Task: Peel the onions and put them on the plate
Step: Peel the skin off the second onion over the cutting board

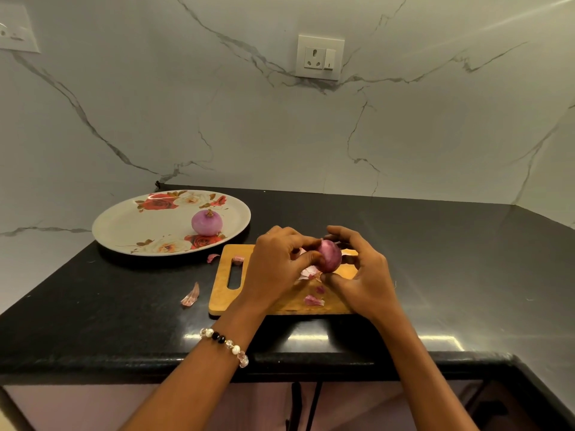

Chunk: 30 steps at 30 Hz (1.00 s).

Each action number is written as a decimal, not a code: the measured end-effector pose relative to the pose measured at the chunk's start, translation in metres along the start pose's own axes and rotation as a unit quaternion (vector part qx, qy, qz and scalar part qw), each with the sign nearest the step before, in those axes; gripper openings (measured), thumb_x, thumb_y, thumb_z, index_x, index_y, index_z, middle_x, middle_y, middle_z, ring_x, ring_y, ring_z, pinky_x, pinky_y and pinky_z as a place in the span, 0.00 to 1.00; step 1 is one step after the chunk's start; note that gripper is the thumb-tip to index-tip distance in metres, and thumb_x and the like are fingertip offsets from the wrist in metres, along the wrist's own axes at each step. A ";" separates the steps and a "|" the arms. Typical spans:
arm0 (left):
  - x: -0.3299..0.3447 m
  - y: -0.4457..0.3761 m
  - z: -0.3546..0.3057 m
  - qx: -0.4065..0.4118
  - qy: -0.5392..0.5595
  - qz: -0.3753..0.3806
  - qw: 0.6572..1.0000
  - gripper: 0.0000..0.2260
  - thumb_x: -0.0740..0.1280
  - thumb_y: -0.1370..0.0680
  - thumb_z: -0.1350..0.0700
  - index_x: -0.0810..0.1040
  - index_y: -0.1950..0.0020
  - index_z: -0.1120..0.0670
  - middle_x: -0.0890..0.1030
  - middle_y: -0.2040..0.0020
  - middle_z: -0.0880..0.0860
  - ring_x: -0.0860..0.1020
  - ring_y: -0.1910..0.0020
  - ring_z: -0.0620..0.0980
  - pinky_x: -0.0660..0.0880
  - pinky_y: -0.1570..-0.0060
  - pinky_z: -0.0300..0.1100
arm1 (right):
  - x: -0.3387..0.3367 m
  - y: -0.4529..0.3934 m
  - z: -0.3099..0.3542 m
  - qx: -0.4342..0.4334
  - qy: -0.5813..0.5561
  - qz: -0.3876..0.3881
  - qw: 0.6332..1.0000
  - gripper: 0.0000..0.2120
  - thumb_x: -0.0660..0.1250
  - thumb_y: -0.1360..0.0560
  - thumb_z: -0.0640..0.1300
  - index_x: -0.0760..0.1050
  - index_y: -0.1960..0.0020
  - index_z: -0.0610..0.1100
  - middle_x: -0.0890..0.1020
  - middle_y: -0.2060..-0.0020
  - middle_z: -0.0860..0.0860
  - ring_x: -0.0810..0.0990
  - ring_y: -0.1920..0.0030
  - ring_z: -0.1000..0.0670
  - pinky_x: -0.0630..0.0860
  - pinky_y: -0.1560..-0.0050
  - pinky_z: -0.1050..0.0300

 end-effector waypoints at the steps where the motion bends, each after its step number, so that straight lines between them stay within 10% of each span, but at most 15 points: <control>1: 0.000 0.000 0.000 0.001 -0.001 -0.002 1.000 0.11 0.74 0.28 0.53 0.84 0.48 0.55 0.84 0.57 0.51 0.77 0.59 0.47 0.75 0.61 0.38 | 0.001 0.000 0.000 -0.001 0.002 0.002 1.000 0.33 0.80 0.34 0.36 0.73 0.33 0.44 0.80 0.42 0.50 0.79 0.42 0.55 0.77 0.48 0.69; 19: -0.011 -0.001 0.009 -0.098 -0.019 -0.063 0.993 0.06 0.71 0.26 0.54 0.84 0.53 0.55 0.84 0.59 0.50 0.79 0.63 0.43 0.74 0.63 0.30 | -0.010 0.000 0.003 0.052 -0.087 -0.039 0.994 0.36 0.79 0.35 0.31 0.70 0.37 0.59 0.78 0.41 0.58 0.79 0.41 0.53 0.80 0.46 0.60; 30: -0.011 -0.002 0.008 -0.079 -0.007 -0.059 0.995 0.06 0.72 0.27 0.56 0.84 0.52 0.56 0.84 0.57 0.51 0.78 0.63 0.41 0.73 0.61 0.27 | -0.012 -0.001 -0.014 0.141 -0.201 -0.078 0.966 0.32 0.72 0.28 0.40 0.66 0.27 0.47 0.79 0.38 0.45 0.80 0.39 0.49 0.79 0.40 0.55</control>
Point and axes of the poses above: each hand's wrist, its own y-axis away from the middle knuckle, its own x-axis out of the palm, z = x × y, the point moved 6 cm from there along -y, towards the middle knuckle
